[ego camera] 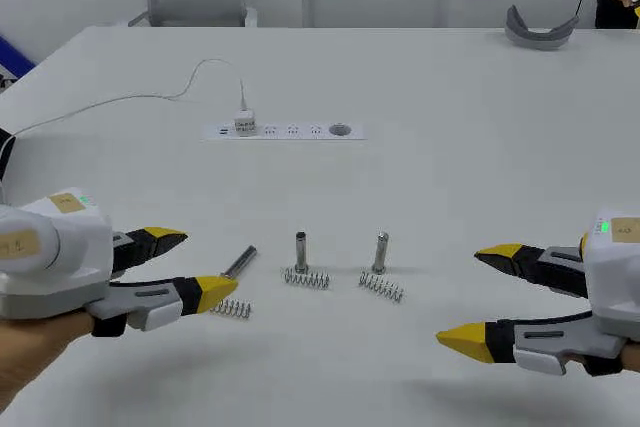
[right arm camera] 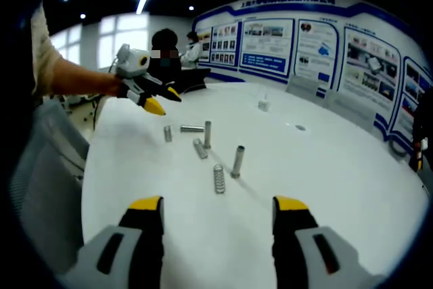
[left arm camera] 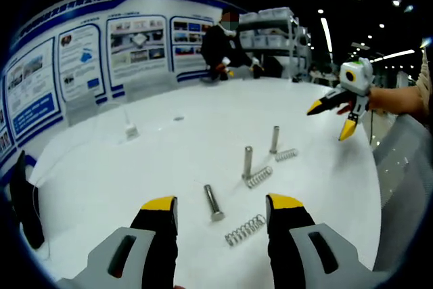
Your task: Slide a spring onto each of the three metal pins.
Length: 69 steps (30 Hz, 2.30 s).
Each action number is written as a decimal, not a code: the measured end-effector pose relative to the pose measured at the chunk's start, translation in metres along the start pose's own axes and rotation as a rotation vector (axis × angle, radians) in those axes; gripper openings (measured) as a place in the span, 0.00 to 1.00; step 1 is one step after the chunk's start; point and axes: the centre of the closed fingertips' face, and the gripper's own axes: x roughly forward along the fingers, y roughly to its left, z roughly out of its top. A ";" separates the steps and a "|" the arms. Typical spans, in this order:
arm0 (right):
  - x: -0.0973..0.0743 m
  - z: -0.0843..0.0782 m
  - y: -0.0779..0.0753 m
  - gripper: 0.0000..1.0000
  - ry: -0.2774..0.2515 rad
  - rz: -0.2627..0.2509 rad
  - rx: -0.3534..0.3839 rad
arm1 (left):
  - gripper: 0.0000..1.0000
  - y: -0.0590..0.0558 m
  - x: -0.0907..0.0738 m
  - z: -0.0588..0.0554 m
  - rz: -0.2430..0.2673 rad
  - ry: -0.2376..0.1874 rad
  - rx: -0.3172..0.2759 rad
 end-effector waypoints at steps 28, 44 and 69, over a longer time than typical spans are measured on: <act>0.000 -0.006 -0.001 0.66 0.014 -0.003 0.014 | 0.26 0.008 0.059 -0.007 0.014 0.222 0.000; -0.001 -0.009 -0.003 0.66 0.024 -0.011 0.018 | 0.15 0.016 0.078 -0.024 0.062 0.362 -0.009; -0.003 -0.012 -0.005 0.66 0.030 -0.017 0.020 | 0.10 0.016 0.086 -0.034 0.084 0.519 -0.022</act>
